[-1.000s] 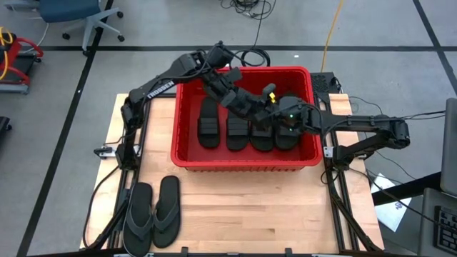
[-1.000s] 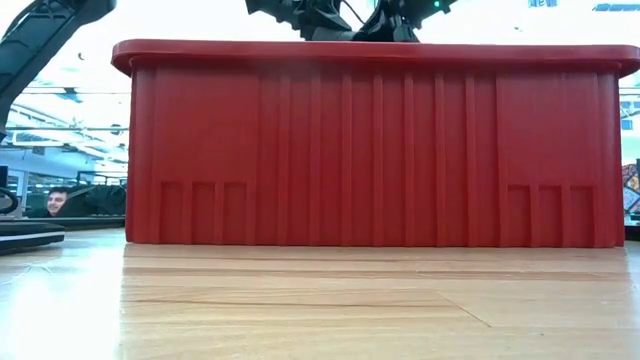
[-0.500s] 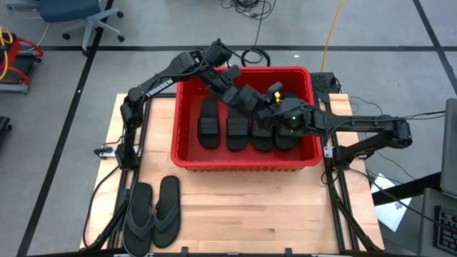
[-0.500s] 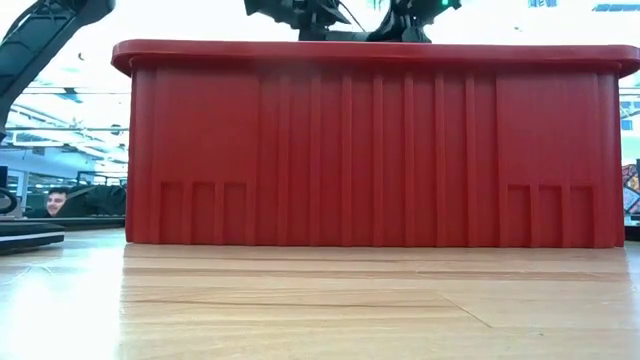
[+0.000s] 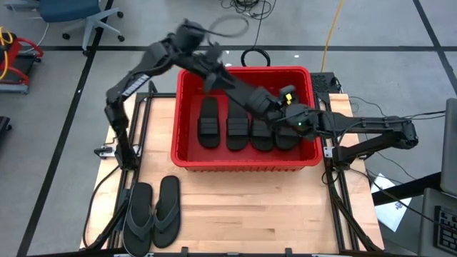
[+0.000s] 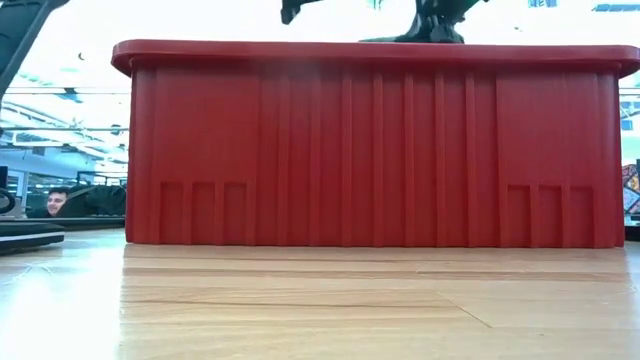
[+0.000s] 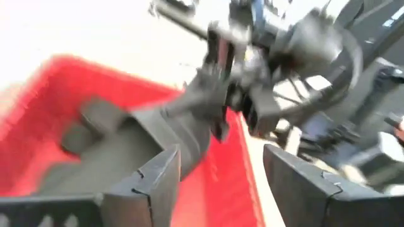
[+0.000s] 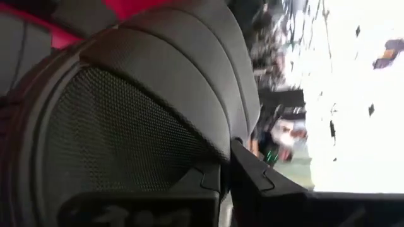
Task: Pick and place slides into bin
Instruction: Put the black slide into the red bin
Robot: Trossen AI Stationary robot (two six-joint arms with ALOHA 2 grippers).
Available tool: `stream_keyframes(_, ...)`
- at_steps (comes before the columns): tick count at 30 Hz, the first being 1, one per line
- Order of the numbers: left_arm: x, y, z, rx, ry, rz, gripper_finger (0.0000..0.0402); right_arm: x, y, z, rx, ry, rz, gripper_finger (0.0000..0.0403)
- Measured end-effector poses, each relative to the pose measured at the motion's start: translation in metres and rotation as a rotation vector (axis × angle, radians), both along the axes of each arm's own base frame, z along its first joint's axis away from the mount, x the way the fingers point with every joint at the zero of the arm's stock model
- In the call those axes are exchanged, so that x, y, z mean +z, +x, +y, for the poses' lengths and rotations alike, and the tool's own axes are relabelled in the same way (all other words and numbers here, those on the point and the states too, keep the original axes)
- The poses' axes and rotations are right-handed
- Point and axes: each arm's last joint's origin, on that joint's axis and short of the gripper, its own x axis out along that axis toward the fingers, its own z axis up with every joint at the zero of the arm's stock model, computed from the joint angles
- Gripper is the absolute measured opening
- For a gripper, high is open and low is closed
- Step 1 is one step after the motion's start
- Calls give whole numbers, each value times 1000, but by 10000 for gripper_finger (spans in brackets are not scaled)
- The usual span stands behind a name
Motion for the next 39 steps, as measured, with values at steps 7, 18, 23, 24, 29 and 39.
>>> stream_keyframes(7,45,-41,-24,149,236,-123,228,-12,5,5,-220,-13,-21,1)
stream_keyframes(18,59,-65,-30,269,327,-115,228,-22,-2,32,-178,221,-139,1)
stream_keyframes(23,53,-66,-31,248,346,-60,228,-29,-7,23,-276,536,-340,1)
stream_keyframes(24,52,-66,-31,243,351,-52,228,-31,-8,22,-298,535,-337,1)
stream_keyframes(29,50,-66,-31,228,374,-34,228,-41,-2,21,-369,670,-404,1)
stream_keyframes(39,46,-69,-30,219,380,2,228,-64,3,23,-620,746,-384,1)
